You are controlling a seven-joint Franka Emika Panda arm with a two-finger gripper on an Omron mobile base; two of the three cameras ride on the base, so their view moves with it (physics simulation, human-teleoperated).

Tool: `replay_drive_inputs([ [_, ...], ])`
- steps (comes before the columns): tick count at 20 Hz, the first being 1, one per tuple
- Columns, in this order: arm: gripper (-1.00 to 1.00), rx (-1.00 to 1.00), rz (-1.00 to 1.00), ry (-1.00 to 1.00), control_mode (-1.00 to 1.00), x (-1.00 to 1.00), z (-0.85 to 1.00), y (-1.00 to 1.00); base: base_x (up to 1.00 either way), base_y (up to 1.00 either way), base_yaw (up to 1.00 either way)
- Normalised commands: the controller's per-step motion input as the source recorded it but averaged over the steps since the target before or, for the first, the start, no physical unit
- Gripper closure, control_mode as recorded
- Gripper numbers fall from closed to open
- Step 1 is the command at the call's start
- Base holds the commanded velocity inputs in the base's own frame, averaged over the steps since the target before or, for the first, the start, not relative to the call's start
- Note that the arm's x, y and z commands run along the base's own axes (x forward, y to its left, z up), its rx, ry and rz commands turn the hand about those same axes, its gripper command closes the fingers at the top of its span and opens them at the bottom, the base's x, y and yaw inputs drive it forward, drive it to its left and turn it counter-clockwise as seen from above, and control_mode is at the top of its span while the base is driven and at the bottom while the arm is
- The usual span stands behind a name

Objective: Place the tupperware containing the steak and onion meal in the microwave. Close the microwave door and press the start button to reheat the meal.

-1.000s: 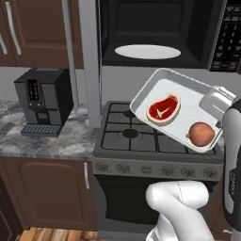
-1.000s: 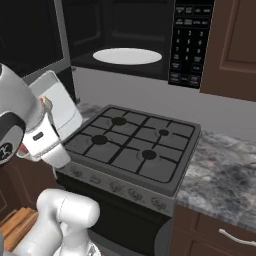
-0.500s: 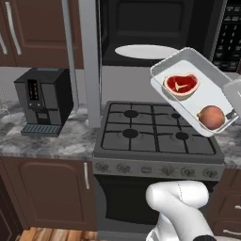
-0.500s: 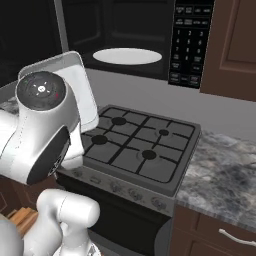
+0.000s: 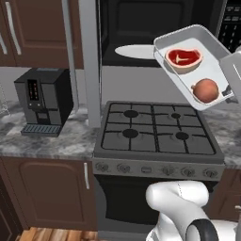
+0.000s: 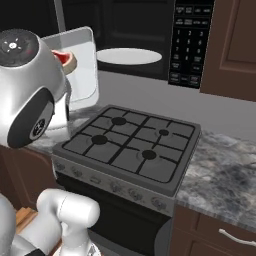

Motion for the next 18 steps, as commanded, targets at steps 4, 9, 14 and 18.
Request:
replay_drive_inputs([
  [4,1.0,0.0,-0.1,0.08,-1.0,0.36,0.23,0.0,0.0,0.0,0.0],
  [9,1.0,0.0,-0.08,0.03,-1.0,0.48,0.0,0.0,0.0,0.0,0.0],
  [14,1.0,0.0,-0.05,0.0,-1.0,0.52,0.0,0.04,0.0,0.0,0.0],
  [18,1.0,0.0,-0.04,0.0,-1.0,0.58,0.0,0.06,0.0,0.0,0.0],
])
